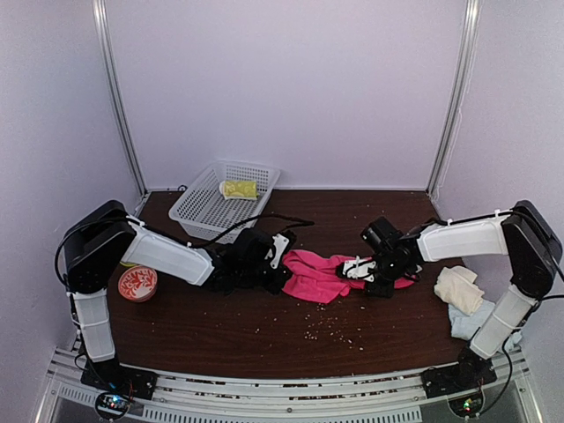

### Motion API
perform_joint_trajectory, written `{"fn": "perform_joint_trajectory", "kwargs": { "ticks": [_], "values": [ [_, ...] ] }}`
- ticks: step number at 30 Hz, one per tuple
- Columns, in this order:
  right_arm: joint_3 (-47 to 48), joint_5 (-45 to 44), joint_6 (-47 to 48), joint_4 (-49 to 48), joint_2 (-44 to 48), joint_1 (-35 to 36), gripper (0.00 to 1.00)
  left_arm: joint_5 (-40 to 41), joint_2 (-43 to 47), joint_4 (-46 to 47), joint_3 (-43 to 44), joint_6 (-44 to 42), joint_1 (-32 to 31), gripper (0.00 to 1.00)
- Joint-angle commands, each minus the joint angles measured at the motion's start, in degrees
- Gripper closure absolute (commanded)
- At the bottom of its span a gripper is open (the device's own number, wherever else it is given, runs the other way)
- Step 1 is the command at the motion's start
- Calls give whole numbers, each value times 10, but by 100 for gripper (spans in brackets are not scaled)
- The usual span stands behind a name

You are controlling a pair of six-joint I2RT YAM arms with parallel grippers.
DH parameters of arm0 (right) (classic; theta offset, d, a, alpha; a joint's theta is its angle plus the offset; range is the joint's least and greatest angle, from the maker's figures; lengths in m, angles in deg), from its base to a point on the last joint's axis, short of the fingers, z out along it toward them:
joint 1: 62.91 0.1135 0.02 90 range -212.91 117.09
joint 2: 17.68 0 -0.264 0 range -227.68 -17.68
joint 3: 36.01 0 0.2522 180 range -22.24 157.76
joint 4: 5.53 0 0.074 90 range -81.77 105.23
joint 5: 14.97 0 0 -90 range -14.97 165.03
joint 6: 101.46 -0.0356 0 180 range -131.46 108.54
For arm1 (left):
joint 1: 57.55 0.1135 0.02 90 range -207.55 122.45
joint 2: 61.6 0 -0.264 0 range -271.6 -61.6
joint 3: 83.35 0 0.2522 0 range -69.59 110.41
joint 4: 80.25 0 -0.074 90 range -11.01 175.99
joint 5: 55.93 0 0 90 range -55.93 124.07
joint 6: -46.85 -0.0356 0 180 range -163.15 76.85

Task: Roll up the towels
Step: Adjust the towel at the center of the board.

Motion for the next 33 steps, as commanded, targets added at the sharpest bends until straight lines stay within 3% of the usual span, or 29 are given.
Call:
{"fn": "perform_joint_trajectory", "kwargs": {
  "ticks": [1, 10, 14, 16, 18, 24, 33],
  "values": [
    [9, -44, -28, -24, 42, 2, 79, 7, 20, 19, -2, -14, 3, 90],
    [69, -10, -52, 35, 52, -2, 99, 57, 76, -27, -14, -50, 3, 95],
    [127, 37, -63, 74, 67, -22, 100, 100, 139, -69, -25, -90, 6, 97],
    [135, 89, -36, 105, 67, -20, 84, 104, 163, -84, -29, -104, 9, 98],
    [107, 120, -19, 105, 67, -12, 74, 98, 181, -99, -32, -108, 9, 100],
    [60, 160, -27, 78, 38, 33, 72, 58, 204, -107, -71, -102, 9, 100],
    [64, 118, -47, -4, -17, 109, 59, 55, 208, -100, -105, -84, 8, 100]
  ]
}}
